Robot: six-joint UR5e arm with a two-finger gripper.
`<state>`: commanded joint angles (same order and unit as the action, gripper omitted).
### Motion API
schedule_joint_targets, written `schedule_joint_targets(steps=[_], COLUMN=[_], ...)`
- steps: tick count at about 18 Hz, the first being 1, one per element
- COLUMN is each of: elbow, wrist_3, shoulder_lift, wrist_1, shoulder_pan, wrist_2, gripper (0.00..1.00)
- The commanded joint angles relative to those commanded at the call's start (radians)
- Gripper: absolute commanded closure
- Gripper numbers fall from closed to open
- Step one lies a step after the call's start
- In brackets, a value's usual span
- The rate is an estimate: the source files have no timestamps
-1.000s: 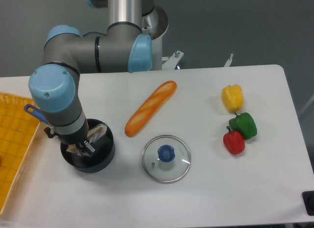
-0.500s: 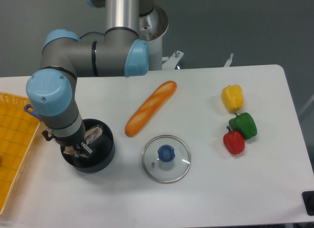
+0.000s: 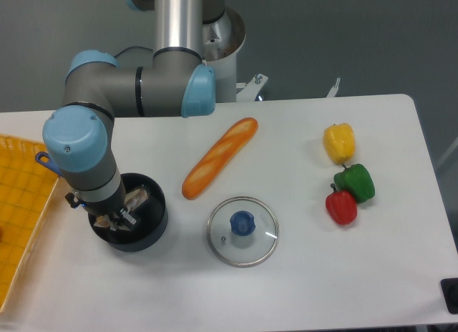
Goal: Put the toast in the pot
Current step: 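Lower the toast into the saucepan and open the gripper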
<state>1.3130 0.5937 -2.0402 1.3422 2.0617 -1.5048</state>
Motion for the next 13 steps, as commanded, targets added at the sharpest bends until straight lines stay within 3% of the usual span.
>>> schedule_joint_targets(steps=[3, 8, 13], elbow=[0.028, 0.031, 0.028], wrist_3=[0.003, 0.006, 0.003], shoulder_lift=[0.000, -0.003, -0.002], wrist_1=[-0.002, -0.002, -0.006], shoulder_pan=[0.002, 0.006, 0.018], wrist_2=[-0.005, -0.008, -0.008], gripper=[1.00, 0.85, 0.60])
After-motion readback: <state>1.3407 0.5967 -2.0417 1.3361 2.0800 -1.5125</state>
